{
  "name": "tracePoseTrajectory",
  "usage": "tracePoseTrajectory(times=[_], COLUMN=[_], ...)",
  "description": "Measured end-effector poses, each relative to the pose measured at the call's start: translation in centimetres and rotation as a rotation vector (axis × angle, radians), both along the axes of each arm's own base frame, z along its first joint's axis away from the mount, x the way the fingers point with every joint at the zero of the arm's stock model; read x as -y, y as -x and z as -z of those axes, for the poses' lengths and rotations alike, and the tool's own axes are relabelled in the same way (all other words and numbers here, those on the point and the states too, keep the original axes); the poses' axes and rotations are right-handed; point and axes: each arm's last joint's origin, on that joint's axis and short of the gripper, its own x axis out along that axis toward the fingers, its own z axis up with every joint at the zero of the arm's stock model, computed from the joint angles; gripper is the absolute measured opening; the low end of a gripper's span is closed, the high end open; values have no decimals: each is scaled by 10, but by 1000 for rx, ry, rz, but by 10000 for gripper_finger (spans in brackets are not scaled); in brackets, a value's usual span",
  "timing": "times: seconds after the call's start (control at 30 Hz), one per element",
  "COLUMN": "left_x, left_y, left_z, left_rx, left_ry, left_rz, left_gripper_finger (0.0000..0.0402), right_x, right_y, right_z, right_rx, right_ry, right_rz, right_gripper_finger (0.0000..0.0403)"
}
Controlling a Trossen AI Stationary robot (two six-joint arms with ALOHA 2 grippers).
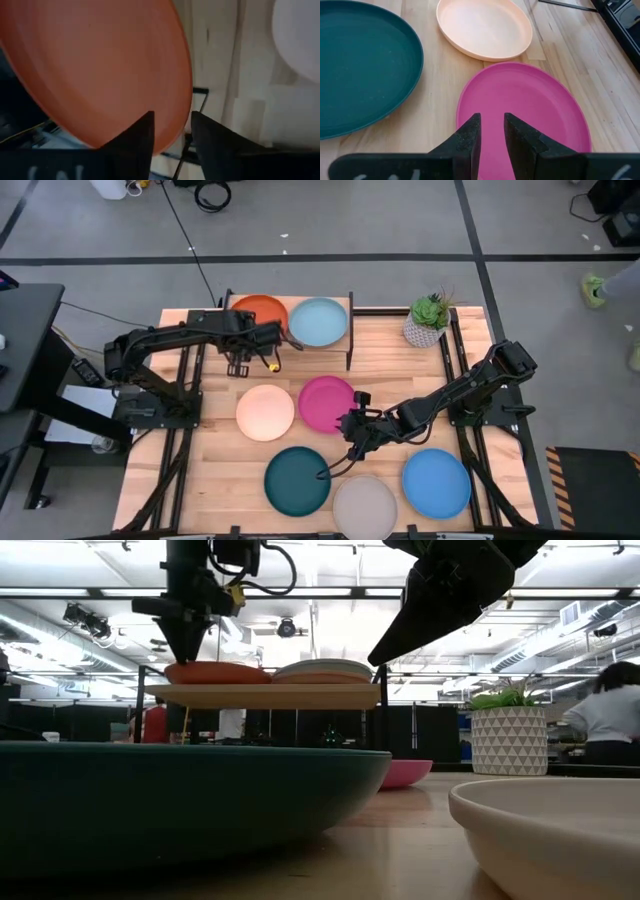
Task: Place and stack plates onto a shelf
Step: Stack the dark blue plate on top of the orange plate on the shelf
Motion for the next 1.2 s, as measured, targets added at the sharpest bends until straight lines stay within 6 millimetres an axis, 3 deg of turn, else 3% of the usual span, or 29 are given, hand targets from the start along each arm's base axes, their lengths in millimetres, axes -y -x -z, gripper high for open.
tracePoseTrajectory(times=[0.1, 0.27, 0.37, 0.47, 0.77, 1.0, 1.1, 1.2], left_x=[4, 16, 38, 68, 176, 261, 287, 303], left_y=[2, 1, -3, -9, -6, 7, 20, 33], left_z=[-11, -47, -63, -63, -7, 34, 48, 56], left_rx=[-17, 78, 197, 258, 309, 550, 623, 692], left_ry=[-41, -77, 1, 73, 270, 494, 524, 505], left_rz=[-6, -42, -37, 8, 100, 272, 431, 483], left_gripper_finger=[152, 155, 155, 155, 155, 155, 155, 155], right_x=[0, 0, 0, 0, -9, -18, -18, -18], right_y=[0, 0, 0, 0, 10, 15, 16, 16], right_z=[0, 0, 0, 0, 5, 6, 6, 6], right_rx=[0, -1, -1, -2, -64, -63, -64, -76], right_ry=[0, 0, 0, 0, 3, -14, -2, 6], right_rz=[0, 0, 0, -1, -11, -11, -5, -4], right_gripper_finger=[91, 91, 91, 91, 91, 91, 91, 91])
